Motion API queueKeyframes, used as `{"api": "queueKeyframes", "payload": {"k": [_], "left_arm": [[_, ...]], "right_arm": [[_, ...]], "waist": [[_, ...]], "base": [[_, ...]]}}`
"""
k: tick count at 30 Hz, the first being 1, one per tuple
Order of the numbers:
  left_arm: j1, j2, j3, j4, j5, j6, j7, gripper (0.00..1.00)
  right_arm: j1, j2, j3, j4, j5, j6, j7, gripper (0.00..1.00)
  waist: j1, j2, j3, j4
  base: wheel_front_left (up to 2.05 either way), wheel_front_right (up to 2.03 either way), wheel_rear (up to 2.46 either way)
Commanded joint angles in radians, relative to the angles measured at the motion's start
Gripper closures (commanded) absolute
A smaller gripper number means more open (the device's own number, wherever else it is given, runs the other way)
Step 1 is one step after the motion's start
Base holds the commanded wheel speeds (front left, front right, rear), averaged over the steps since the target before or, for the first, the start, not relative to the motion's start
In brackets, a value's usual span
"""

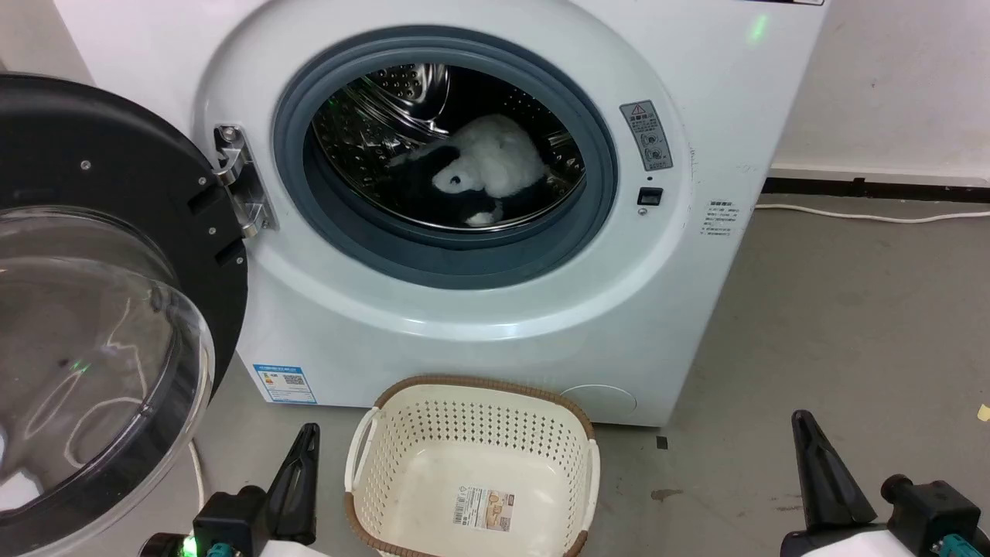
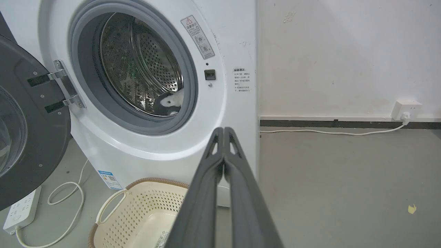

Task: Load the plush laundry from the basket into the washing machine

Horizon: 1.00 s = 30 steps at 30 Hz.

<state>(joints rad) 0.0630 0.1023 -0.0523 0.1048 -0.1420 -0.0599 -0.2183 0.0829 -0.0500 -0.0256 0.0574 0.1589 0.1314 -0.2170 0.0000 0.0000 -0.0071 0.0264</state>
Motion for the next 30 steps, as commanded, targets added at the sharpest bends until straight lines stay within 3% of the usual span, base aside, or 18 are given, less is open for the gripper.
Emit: {"api": "queueKeyframes", "payload": {"k": [1, 30], "left_arm": [[-0.009, -0.006, 0.003, -0.006, 0.011, 0.007, 0.009, 1.00], [-0.025, -0.019, 0.017, -0.034, 0.048, 0.022, 0.068, 1.00]], "right_arm": [[-0.012, 0.000, 0.002, -0.006, -0.008, 0.000, 0.007, 1.00], [-0.032, 0.000, 0.009, -0.020, -0.051, 0.000, 0.066, 1.00]], "waist": [[0.0000, 0.0000, 0.000, 0.000], [0.0000, 0.0000, 0.002, -0.008]], "base": [[0.00, 0.00, 0.00], [0.00, 0.00, 0.00]]}}
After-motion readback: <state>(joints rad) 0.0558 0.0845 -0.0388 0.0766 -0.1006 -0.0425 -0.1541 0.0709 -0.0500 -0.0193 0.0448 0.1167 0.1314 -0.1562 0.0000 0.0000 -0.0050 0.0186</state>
